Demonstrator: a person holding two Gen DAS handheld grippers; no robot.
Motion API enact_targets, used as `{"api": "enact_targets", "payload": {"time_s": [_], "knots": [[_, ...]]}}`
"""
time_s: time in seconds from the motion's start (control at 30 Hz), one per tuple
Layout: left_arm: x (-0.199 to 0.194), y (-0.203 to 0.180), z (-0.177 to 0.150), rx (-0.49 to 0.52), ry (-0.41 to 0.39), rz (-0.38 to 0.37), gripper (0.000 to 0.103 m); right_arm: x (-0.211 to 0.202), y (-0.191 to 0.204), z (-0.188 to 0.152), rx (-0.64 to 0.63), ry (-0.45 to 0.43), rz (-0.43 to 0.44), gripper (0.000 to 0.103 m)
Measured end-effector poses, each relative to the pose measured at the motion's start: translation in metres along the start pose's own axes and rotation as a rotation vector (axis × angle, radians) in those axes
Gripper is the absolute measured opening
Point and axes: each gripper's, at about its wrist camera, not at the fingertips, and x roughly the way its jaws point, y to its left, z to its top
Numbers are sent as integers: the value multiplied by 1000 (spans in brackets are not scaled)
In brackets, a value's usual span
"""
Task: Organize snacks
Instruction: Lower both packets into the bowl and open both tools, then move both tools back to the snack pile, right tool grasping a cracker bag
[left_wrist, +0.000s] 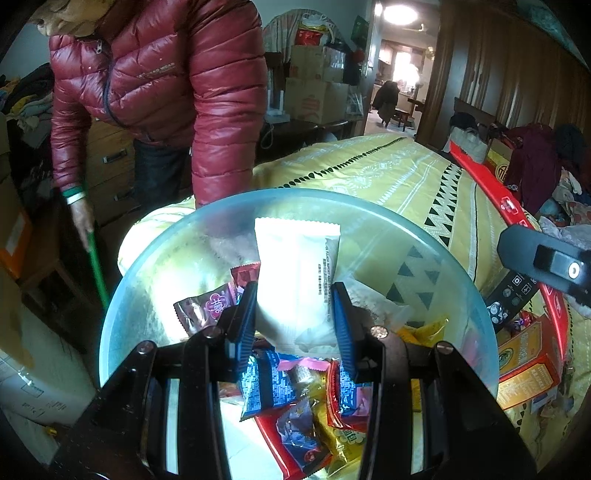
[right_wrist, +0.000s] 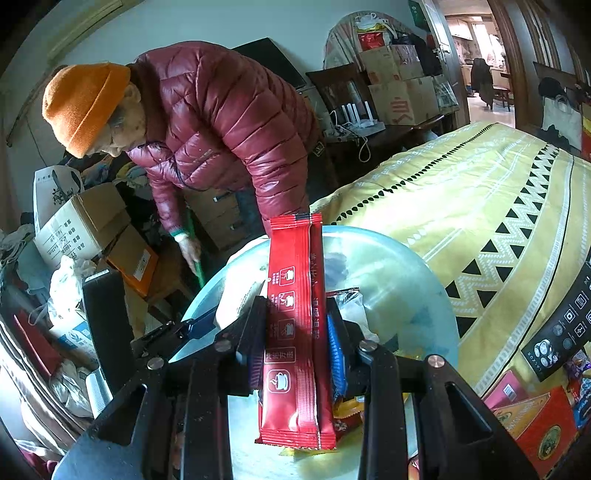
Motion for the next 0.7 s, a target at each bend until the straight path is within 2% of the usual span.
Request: {"api": "enact_targets", "payload": {"time_s": [0.1,0.17,0.2,0.23,0.43,0.6,0.7], "knots": [[1,1,0,6,2,1,40,2,0,0,-1,3,-2,34],[4,2,0,10,13,-2,44,5,-2,0,10,9,-5,36],[6,2,-1,10,25,-5,46,7,-5,1,21,18,-2,41],[7,3,-3,10,30,-6,52,8,-6,0,34,26,4,53],[5,4,-9,17,25,29,70,-14,-10,-7,65,-8,17,53],[-1,-4,-8,26,15,38,70,-43,-13,-37,55,-16,36,53],[-17,-20,-7,57,-38,31,70,-69,-21,-78,43,-11,9,54]]}}
